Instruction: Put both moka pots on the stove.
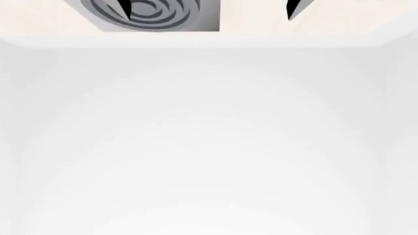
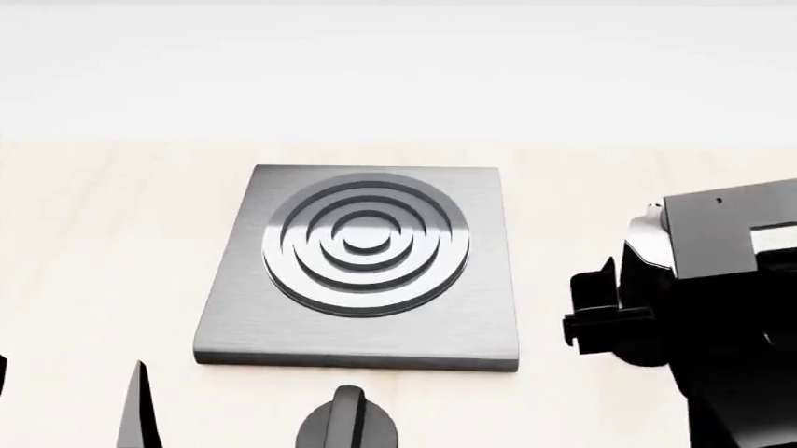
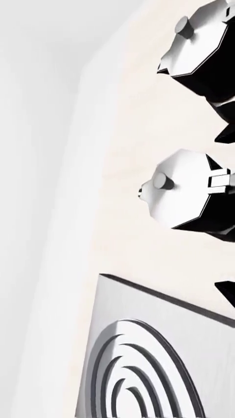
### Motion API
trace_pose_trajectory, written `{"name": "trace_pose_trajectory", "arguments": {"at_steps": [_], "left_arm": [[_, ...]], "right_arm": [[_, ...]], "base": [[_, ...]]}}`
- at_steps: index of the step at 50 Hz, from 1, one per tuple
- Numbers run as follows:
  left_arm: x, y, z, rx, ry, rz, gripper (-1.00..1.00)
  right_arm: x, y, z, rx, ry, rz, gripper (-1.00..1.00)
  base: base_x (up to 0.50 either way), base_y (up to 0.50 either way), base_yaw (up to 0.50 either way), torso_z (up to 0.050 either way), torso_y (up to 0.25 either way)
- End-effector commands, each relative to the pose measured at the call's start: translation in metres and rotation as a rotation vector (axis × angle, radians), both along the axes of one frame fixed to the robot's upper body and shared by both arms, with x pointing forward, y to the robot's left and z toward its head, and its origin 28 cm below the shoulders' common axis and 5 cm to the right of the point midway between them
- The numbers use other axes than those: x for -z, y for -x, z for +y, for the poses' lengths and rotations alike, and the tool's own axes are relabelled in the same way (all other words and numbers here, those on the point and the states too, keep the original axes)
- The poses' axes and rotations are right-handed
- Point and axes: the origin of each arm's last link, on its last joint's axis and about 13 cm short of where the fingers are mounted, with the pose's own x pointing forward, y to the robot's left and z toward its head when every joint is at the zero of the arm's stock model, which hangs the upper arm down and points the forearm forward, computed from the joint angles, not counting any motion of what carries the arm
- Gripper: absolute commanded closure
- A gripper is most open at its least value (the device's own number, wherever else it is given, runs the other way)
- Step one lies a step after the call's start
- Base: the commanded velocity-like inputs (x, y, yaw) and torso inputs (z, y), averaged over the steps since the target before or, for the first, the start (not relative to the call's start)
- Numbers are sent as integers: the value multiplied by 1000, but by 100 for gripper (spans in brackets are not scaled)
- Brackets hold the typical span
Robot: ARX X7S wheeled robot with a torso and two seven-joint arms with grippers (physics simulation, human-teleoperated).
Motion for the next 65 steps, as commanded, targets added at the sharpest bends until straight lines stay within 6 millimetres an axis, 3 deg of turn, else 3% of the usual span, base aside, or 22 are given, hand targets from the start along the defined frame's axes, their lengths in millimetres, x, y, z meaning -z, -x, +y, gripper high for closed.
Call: {"name": "trace_pose_trajectory", "arguments": {"at_steps": [1, 11, 31, 65], "left_arm": [[-1, 0, 1, -2, 1, -1, -100], [-2, -4, 2, 0, -1, 1, -100], [-3, -9, 3, 1, -3, 2, -100], [-4, -17, 2, 4, -7, 3, -100]], "right_arm": [[7, -6, -7, 9, 0, 53, -100], [24, -14, -16, 18, -21, 122, -100], [27, -21, -25, 33, -17, 159, -100], [49, -29, -31, 55, -46, 206, -100]], "base": [[0, 0, 0, 0, 0], [0, 0, 0, 0, 0], [0, 0, 0, 0, 0], [0, 0, 0, 0, 0]]}}
